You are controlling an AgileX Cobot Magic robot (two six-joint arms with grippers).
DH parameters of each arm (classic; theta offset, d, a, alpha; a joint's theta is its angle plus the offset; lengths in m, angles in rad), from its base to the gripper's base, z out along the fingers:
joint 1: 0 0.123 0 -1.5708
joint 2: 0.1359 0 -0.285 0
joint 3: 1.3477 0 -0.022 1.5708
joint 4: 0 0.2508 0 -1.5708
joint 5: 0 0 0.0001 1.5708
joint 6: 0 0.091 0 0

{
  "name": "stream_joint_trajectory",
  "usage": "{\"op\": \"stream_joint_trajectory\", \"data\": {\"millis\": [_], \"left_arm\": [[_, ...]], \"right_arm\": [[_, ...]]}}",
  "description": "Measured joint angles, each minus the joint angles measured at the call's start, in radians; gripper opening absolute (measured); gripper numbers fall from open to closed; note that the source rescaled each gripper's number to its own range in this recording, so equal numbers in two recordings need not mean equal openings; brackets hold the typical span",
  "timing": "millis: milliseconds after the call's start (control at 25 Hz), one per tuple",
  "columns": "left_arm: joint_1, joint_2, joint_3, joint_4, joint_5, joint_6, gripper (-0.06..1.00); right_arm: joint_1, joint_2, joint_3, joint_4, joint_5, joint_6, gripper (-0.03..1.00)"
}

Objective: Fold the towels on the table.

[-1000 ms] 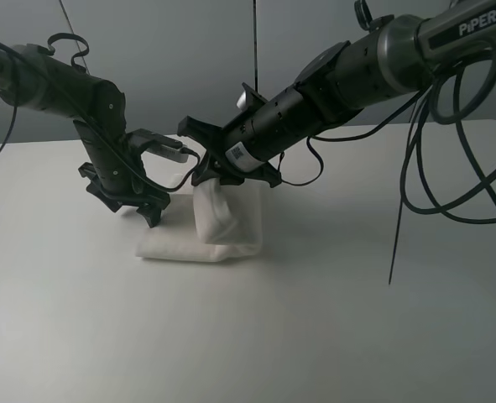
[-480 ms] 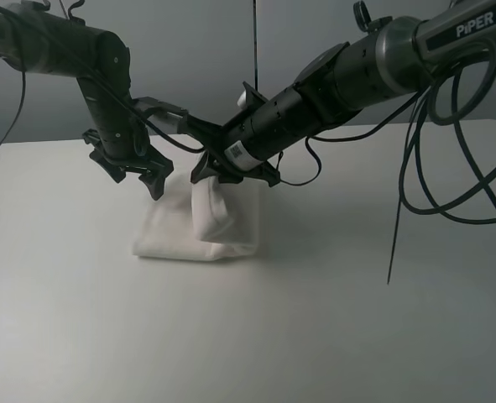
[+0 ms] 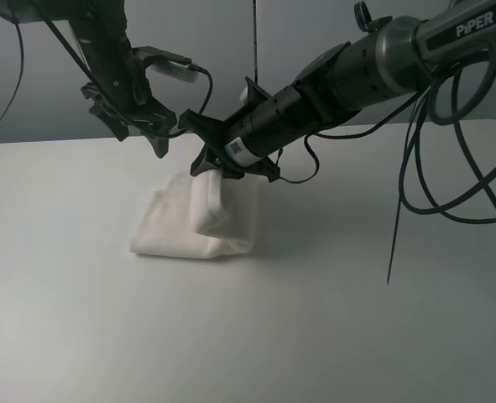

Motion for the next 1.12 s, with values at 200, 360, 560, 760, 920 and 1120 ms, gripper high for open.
{"op": "stream_joint_trajectory", "data": {"millis": [200, 360, 560, 760, 920, 1120], "left_arm": [[0.000, 0.000, -0.015, -0.002, 0.022, 0.002, 0.99], [0.000, 0.000, -0.016, -0.002, 0.022, 0.003, 0.99], [0.000, 0.000, -0.016, -0.002, 0.030, 0.008, 0.99], [0.000, -0.004, -0.016, -0.002, 0.030, 0.016, 0.99], [0.000, -0.062, -0.016, 0.007, 0.030, 0.025, 0.99], [0.000, -0.201, -0.016, 0.018, 0.032, 0.031, 0.99]], "right_arm": [[0.000, 0.000, 0.000, 0.130, 0.005, -0.120, 0.95], [0.000, 0.000, 0.000, 0.158, 0.010, -0.144, 1.00], [0.000, 0.000, 0.000, 0.160, 0.034, -0.175, 0.98], [0.000, -0.009, -0.002, 0.051, 0.063, -0.217, 0.99], [-0.002, -0.073, -0.002, -0.183, 0.049, -0.138, 1.00], [-0.019, -0.241, -0.002, -0.660, 0.030, 0.123, 1.00]]}}
